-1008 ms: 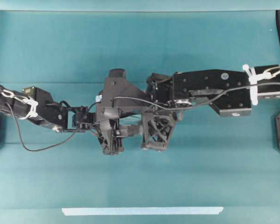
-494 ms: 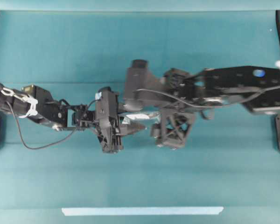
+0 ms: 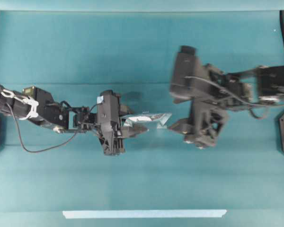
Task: Hand over the silver zip bag and make it stand upright.
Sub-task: 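Open the right gripper and withdraw it to the right, then hold the bag upright with the left gripper while the right stays back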
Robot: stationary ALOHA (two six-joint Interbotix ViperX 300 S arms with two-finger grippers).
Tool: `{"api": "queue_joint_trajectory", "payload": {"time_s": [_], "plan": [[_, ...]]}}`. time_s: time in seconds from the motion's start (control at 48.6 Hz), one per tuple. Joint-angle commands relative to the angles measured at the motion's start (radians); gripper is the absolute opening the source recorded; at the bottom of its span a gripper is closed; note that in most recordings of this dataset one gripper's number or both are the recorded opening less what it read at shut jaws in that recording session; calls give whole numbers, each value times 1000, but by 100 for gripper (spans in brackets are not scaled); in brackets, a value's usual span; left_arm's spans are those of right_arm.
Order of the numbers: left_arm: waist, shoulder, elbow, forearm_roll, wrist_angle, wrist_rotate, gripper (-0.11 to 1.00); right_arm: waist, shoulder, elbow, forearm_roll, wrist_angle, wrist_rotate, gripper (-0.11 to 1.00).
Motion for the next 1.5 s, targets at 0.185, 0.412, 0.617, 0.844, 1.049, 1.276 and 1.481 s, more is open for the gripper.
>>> {"api": "queue_joint_trajectory", "payload": {"time_s": [0.185,0.412,0.617,0.844,1.049,1.276,1.481], "plan": [[-2,-18,-2,0,0,3,28,-2,-140,106,-3,-118,14,89],[-5,-18,-3,0,8,6,28,-2,-201,196,-3,-164,14,89],[-8,-18,-5,0,8,6,28,-2,-225,232,-3,-198,14,89],[-11,-20,0,0,8,6,28,-2,-227,238,-2,-199,14,89],[-14,-20,-2,2,9,32,28,-2,-227,238,-3,-201,12,89],[-15,-18,-8,2,9,64,28,-2,-236,245,-3,-213,12,89],[-15,-20,-8,0,9,64,28,-2,-258,259,-3,-222,14,89]]}}
